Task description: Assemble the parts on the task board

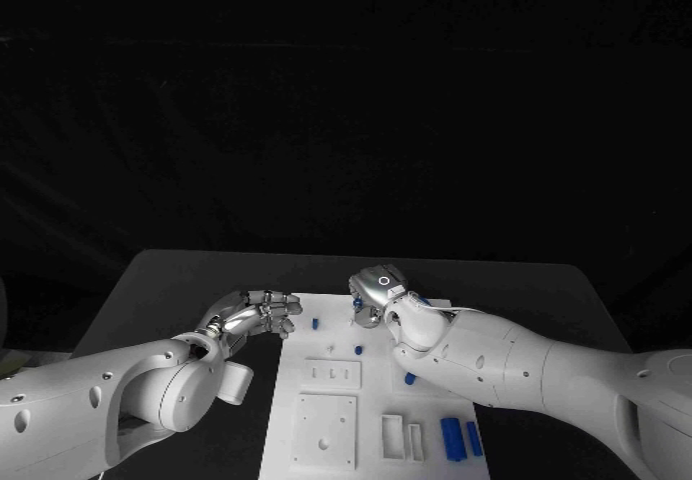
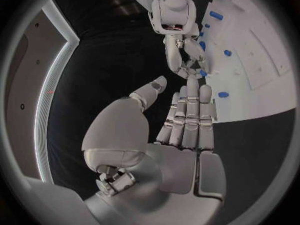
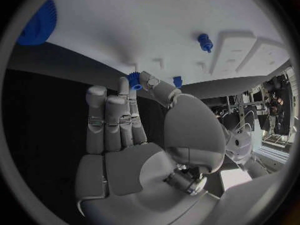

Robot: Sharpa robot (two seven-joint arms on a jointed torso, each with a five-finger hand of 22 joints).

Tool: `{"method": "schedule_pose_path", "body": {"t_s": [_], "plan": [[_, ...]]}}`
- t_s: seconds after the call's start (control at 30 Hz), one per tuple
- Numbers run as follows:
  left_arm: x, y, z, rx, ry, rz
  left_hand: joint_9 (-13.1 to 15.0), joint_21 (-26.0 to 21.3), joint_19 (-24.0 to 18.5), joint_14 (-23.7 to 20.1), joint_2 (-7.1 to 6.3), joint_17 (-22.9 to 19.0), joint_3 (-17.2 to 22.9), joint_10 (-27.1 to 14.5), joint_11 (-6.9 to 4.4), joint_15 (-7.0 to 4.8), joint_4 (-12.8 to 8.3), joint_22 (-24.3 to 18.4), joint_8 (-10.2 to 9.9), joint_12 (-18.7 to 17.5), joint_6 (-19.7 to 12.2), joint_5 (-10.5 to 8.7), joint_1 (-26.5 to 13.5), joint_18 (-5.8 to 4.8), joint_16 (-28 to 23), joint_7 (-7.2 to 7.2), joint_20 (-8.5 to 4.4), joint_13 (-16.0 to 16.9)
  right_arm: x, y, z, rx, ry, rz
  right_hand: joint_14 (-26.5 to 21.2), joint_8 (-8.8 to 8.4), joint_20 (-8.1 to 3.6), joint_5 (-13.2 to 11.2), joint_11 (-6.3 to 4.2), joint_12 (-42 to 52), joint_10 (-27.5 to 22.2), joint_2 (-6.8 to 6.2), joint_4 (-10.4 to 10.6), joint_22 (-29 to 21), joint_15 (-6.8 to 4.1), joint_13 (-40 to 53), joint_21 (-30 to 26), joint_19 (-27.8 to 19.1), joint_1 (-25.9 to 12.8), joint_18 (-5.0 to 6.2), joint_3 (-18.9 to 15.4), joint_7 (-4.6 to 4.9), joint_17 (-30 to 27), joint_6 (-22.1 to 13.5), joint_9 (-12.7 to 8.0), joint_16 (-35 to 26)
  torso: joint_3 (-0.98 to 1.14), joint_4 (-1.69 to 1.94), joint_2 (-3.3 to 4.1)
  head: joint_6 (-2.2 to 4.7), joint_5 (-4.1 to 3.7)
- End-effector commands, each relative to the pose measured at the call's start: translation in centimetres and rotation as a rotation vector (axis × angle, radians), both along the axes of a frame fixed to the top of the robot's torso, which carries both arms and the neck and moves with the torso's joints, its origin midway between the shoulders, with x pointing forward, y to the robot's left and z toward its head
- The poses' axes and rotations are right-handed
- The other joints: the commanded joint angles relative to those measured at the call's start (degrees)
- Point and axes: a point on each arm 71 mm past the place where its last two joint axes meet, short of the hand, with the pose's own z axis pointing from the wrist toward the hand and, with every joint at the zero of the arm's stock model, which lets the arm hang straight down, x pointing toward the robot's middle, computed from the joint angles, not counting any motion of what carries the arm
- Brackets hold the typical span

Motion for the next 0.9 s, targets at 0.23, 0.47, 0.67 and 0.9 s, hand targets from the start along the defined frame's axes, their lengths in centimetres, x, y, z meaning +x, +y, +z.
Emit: {"method": "schedule_pose_path", "body": {"t_s": [0.23, 0.47, 0.67, 0.9], "plan": [[-0.06, -0.32, 0.15, -0.011, -0.005, -0.019, 0.08, 0.30, 0.00, -0.06, 0.08, 0.10, 0.20, -0.01, 0.34, 0.32, -0.34, -0.08, -0.32, -0.21, -0.33, 0.32, -0.61, 1.23, -0.35, 0.16, -0.58, 0.01, -0.11, 0.42, -0.45, -0.007, 0.026, 0.015, -0.54, 0.21, -0.31, 0.15, -0.13, 0.25, -0.06, 0.08, 0.04, 1.08, -0.92, 0.22, 0.31, -0.01, 0.67, 4.00, 0.38, -0.06, 0.09, 0.27, 5.52, 0.36, 0.02, -0.04, -0.03, -0.31, 0.06], [-0.05, -0.40, 0.15, -0.011, -0.005, -0.020, 0.08, 0.31, -0.01, -0.06, 0.07, 0.11, 0.22, -0.01, 0.33, 0.32, -0.36, -0.08, -0.32, -0.22, -0.33, 0.32, -0.63, 1.23, -0.35, 0.16, -0.58, 0.01, -0.12, 0.52, -0.75, -0.001, 0.042, 0.016, -0.56, 0.18, -0.31, 0.15, -0.12, 0.22, -0.09, 0.07, 0.07, 1.07, -0.91, 0.29, 0.30, -0.03, 0.67, 4.00, 0.40, -0.06, 0.08, 0.25, 5.55, 0.35, -0.02, 0.01, -0.10, -0.49, 0.09], [-0.05, -0.44, 0.15, -0.012, -0.005, -0.021, 0.09, 0.32, -0.01, -0.06, 0.07, 0.11, 0.23, 0.00, 0.33, 0.32, -0.38, -0.09, -0.31, -0.22, -0.33, 0.31, -0.64, 1.23, -0.35, 0.15, -0.58, 0.02, -0.09, 0.53, -0.99, 0.001, 0.044, 0.012, -0.58, 0.12, -0.29, 0.15, -0.10, 0.18, -0.13, 0.06, 0.12, 1.06, -0.89, 0.38, 0.30, -0.07, 0.65, 4.00, 0.43, -0.04, 0.07, 0.20, 5.58, 0.33, -0.02, -0.03, -0.11, -0.54, 0.22], [-0.03, -0.45, 0.15, -0.011, -0.005, -0.021, 0.09, 0.33, -0.02, -0.05, 0.07, 0.12, 0.24, 0.00, 0.33, 0.32, -0.39, -0.09, -0.32, -0.24, -0.33, 0.31, -0.67, 1.23, -0.36, 0.15, -0.58, 0.02, 0.00, 0.43, -0.97, 0.004, 0.040, 0.004, -0.60, 0.03, -0.27, 0.15, -0.08, 0.10, -0.22, 0.07, 0.19, 1.04, -0.87, 0.51, 0.28, -0.13, 0.62, 4.00, 0.47, -0.01, 0.05, 0.13, 5.63, 0.29, -0.02, -0.08, -0.11, -0.54, 0.22]]}}
